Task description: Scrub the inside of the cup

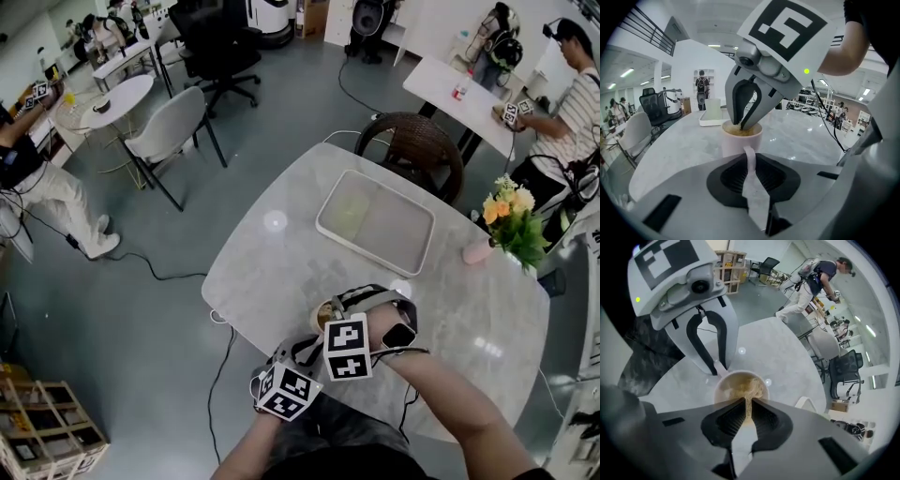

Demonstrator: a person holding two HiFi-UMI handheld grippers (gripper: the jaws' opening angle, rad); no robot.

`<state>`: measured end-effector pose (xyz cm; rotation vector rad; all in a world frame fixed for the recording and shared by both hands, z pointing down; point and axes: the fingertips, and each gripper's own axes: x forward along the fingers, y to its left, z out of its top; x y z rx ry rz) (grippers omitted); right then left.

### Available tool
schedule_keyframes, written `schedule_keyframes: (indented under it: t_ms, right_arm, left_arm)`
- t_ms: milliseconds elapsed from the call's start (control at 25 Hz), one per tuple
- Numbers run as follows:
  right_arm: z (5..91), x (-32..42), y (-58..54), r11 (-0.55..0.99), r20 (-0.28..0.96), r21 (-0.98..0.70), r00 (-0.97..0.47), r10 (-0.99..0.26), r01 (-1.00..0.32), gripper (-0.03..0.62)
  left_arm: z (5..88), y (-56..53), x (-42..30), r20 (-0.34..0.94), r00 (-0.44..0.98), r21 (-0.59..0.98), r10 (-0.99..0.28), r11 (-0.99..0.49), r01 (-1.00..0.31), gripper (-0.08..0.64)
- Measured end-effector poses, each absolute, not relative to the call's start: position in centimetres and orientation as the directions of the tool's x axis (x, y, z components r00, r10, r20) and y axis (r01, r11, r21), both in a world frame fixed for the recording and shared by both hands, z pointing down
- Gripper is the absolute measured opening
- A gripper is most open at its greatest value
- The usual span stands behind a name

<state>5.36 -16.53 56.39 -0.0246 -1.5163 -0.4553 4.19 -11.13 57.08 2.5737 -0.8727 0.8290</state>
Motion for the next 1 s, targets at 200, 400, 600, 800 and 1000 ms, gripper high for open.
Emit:
schedule_keyframes:
  t_ms: [200, 400, 600, 800, 1000]
  right_arm:
    - [56.2, 4.9, -13.7, 0.979, 0.999, 0.042, -0.034, -0.036, 0.200, 0.049]
    - [55.0, 4.3, -12.4, 0.981, 0.996, -0.014, -0.079, 0.030, 0.196, 0.049]
    - [53.5, 3.7, -13.2, 0.981, 0.991, 0.032, -0.134, -0.007, 0.189, 0.049]
    - [53.9, 4.5, -16.0, 0.968, 0.979, 0.180, -0.128, -0.160, 0.174, 0.049]
    - [54.1, 6.1, -16.4, 0.924, 0.958, 0.284, -0.029, -0.286, 0.257, 0.049]
  left_arm:
    - [57.4, -11.3, 3.8, 0.622, 0.632, 0.078, -0.463, -0.766, -0.638, 0.060]
    - [57.4, -11.4, 3.7, 0.625, 0.631, 0.075, -0.460, -0.770, -0.634, 0.060]
    - [57.3, -11.3, 3.6, 0.628, 0.629, 0.079, -0.457, -0.767, -0.636, 0.060]
    - [57.3, -11.1, 3.8, 0.626, 0.635, 0.086, -0.452, -0.769, -0.633, 0.060]
    - [57.1, -11.2, 3.9, 0.615, 0.634, 0.081, -0.469, -0.762, -0.643, 0.060]
